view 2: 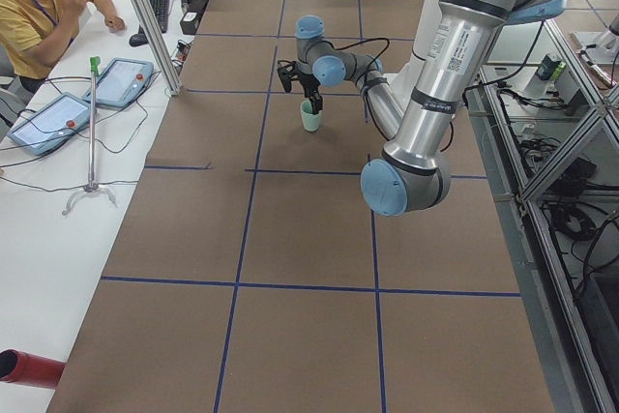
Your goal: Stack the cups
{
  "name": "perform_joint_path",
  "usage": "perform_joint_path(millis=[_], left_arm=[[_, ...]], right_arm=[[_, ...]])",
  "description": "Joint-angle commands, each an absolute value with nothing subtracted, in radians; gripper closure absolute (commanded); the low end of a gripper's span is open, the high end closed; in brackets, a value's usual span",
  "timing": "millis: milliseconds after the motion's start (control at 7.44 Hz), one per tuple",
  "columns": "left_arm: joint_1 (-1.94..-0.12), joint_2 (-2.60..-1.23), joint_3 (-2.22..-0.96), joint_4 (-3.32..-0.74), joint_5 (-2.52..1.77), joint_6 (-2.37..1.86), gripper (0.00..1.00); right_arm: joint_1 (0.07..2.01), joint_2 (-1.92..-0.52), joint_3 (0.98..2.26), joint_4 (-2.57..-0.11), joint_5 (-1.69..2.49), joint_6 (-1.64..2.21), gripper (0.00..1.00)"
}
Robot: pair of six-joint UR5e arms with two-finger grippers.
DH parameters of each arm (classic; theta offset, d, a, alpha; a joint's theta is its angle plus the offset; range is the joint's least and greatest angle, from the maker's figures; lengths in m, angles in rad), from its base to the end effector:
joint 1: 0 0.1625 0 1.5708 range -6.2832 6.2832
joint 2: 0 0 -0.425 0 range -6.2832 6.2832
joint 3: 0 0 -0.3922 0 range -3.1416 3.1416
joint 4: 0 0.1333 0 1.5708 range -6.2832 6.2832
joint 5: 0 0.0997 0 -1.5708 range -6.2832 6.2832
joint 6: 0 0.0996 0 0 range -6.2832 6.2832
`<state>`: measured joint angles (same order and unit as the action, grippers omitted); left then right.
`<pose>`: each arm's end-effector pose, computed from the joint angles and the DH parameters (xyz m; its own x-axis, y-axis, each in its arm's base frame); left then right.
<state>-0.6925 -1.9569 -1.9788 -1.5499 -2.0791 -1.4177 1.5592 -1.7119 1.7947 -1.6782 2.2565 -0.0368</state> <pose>0.3823 -0.4273 0.2691 0.5895 -0.3160 -0.7434 0.2087 0.9487 -0.2377 0.0653 -0.4296 0.6304 0.7732 -0.0302 0.6335 0.0401 0.9992 -0.0013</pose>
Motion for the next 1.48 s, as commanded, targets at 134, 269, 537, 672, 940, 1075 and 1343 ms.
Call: perform_joint_path(millis=[134,269,537,672,940,1075,1343], left_arm=[[-0.913,-1.769,-1.983,-1.554,-2.204,-0.847,0.0],[-1.034,-1.697,-1.979,-1.549,-2.236,-0.608,0.0],[-1.251,-1.556,-1.932,-1.542,-2.253,-0.177,0.0],[-1.367,-1.499,-1.878,-1.552,-2.253,-0.09,0.0],[-1.504,-1.48,-1.749,-1.551,-2.313,0.195,0.0],[-1.511,-1.448,-1.735,-1.545,-2.338,0.205,0.0],[-1.516,-1.43,-1.747,-1.545,-2.333,0.204,0.0]], right_arm=[[1.559,-1.712,1.795,-1.678,2.256,-0.037,0.0],[1.56,-1.713,1.795,-1.678,2.256,-0.037,0.0],[1.56,-1.712,1.795,-1.678,2.256,-0.037,0.0],[1.559,-1.712,1.795,-1.678,2.256,-0.037,0.0],[1.56,-1.712,1.795,-1.678,2.256,-0.037,0.0],[1.559,-1.712,1.795,-1.678,2.256,-0.037,0.0],[1.559,-1.713,1.795,-1.678,2.256,-0.037,0.0]])
